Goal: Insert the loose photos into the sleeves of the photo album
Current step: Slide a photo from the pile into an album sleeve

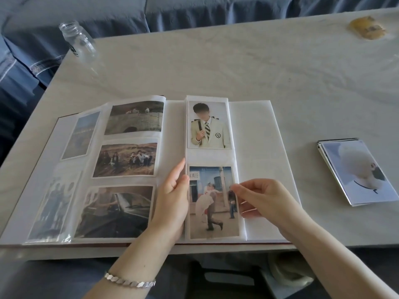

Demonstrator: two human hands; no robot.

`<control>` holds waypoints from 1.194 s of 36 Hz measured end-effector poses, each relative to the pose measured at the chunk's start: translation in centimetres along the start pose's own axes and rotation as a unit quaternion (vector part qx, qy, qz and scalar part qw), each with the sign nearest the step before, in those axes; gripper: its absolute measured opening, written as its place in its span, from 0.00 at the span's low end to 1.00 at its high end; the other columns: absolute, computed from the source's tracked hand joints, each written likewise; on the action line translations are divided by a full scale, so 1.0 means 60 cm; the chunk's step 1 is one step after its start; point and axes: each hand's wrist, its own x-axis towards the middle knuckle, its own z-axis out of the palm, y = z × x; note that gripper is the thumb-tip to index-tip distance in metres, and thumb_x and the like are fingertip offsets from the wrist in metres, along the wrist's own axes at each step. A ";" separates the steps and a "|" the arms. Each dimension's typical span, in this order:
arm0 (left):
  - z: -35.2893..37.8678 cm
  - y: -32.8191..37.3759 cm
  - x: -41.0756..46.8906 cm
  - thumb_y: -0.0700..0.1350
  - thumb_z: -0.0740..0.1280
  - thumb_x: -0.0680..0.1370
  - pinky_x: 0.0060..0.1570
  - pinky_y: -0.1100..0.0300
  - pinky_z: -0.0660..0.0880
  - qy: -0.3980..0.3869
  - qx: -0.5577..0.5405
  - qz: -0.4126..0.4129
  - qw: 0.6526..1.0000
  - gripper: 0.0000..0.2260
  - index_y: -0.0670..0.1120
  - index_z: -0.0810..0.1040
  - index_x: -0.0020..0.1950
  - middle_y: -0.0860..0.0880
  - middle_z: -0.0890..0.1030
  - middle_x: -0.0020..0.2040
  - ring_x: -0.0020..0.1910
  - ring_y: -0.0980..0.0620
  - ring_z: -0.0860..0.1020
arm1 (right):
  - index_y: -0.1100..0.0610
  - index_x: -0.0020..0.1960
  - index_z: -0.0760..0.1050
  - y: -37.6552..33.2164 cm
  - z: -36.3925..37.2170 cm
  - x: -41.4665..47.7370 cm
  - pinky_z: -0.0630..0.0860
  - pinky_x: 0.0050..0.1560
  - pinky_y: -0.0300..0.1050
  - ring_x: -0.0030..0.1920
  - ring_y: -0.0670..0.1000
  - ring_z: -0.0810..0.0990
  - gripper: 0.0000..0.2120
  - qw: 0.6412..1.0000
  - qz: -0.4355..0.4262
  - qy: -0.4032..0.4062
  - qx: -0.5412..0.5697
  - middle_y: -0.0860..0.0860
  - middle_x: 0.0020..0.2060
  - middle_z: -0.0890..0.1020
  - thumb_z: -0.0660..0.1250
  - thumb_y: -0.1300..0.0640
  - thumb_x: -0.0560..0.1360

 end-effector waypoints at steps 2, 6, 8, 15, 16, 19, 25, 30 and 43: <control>0.002 0.000 -0.002 0.41 0.56 0.82 0.70 0.52 0.65 0.012 0.006 0.003 1.000 0.15 0.62 0.69 0.59 0.56 0.70 0.68 0.68 0.55 0.68 | 0.56 0.43 0.78 0.003 0.002 0.003 0.76 0.31 0.33 0.31 0.45 0.80 0.06 1.000 0.000 0.018 0.005 0.50 0.33 0.84 0.69 0.53 0.73; 0.002 -0.001 -0.002 0.40 0.56 0.82 0.70 0.54 0.65 0.018 -0.003 -0.005 1.000 0.15 0.61 0.70 0.59 0.57 0.71 0.67 0.68 0.56 0.68 | 0.58 0.43 0.78 0.006 0.006 0.005 0.74 0.28 0.32 0.29 0.43 0.81 0.07 0.999 -0.013 0.041 -0.003 0.49 0.32 0.83 0.70 0.54 0.72; 0.001 -0.002 -0.001 0.40 0.56 0.82 0.69 0.54 0.65 0.016 -0.007 -0.013 1.000 0.16 0.60 0.70 0.62 0.57 0.71 0.66 0.67 0.56 0.68 | 0.58 0.41 0.78 0.007 0.005 0.006 0.73 0.27 0.31 0.28 0.42 0.80 0.07 0.998 -0.016 0.054 -0.009 0.48 0.29 0.83 0.71 0.54 0.71; 0.002 -0.002 -0.001 0.41 0.56 0.82 0.68 0.55 0.66 0.023 -0.004 -0.018 1.000 0.15 0.60 0.71 0.62 0.57 0.71 0.66 0.67 0.56 0.69 | 0.57 0.38 0.79 0.011 -0.002 0.004 0.75 0.29 0.32 0.28 0.43 0.80 0.06 0.998 -0.016 0.054 -0.016 0.49 0.29 0.83 0.74 0.55 0.68; 0.002 -0.002 -0.001 0.41 0.56 0.82 0.69 0.54 0.65 0.022 -0.002 -0.016 1.000 0.15 0.60 0.71 0.62 0.57 0.71 0.66 0.67 0.56 0.69 | 0.57 0.39 0.79 0.011 -0.002 0.004 0.75 0.29 0.32 0.28 0.43 0.80 0.07 0.998 -0.015 0.054 -0.015 0.49 0.29 0.83 0.74 0.55 0.68; 0.003 -0.001 -0.002 0.41 0.56 0.82 0.64 0.62 0.65 0.021 -0.001 -0.015 1.000 0.16 0.56 0.70 0.67 0.59 0.71 0.63 0.65 0.59 0.68 | 0.56 0.42 0.76 0.012 -0.002 0.003 0.74 0.28 0.33 0.28 0.43 0.80 0.09 0.998 -0.011 0.056 -0.015 0.48 0.29 0.83 0.76 0.57 0.66; 0.003 -0.005 0.000 0.41 0.56 0.82 0.65 0.61 0.65 0.031 0.005 -0.021 0.999 0.16 0.56 0.70 0.67 0.59 0.70 0.63 0.64 0.59 0.68 | 0.55 0.42 0.78 0.013 -0.003 0.002 0.73 0.27 0.31 0.28 0.42 0.80 0.07 0.999 -0.014 0.041 -0.011 0.48 0.30 0.84 0.75 0.59 0.68; 0.002 -0.007 -0.002 0.43 0.56 0.82 0.68 0.57 0.65 0.021 0.006 -0.011 1.000 0.15 0.58 0.69 0.66 0.57 0.71 0.66 0.66 0.58 0.68 | 0.57 0.43 0.79 0.012 -0.005 0.005 0.74 0.28 0.31 0.29 0.43 0.81 0.05 1.000 -0.013 0.012 0.003 0.49 0.30 0.84 0.74 0.62 0.69; 0.002 -0.017 0.002 0.38 0.64 0.78 0.53 0.63 0.74 0.006 0.048 -0.003 0.999 0.24 0.52 0.64 0.72 0.49 0.81 0.55 0.56 0.55 0.78 | 0.46 0.57 0.73 0.023 0.007 0.002 0.70 0.48 0.33 0.50 0.43 0.75 0.17 0.887 -0.223 0.162 -0.370 0.42 0.49 0.76 0.70 0.44 0.70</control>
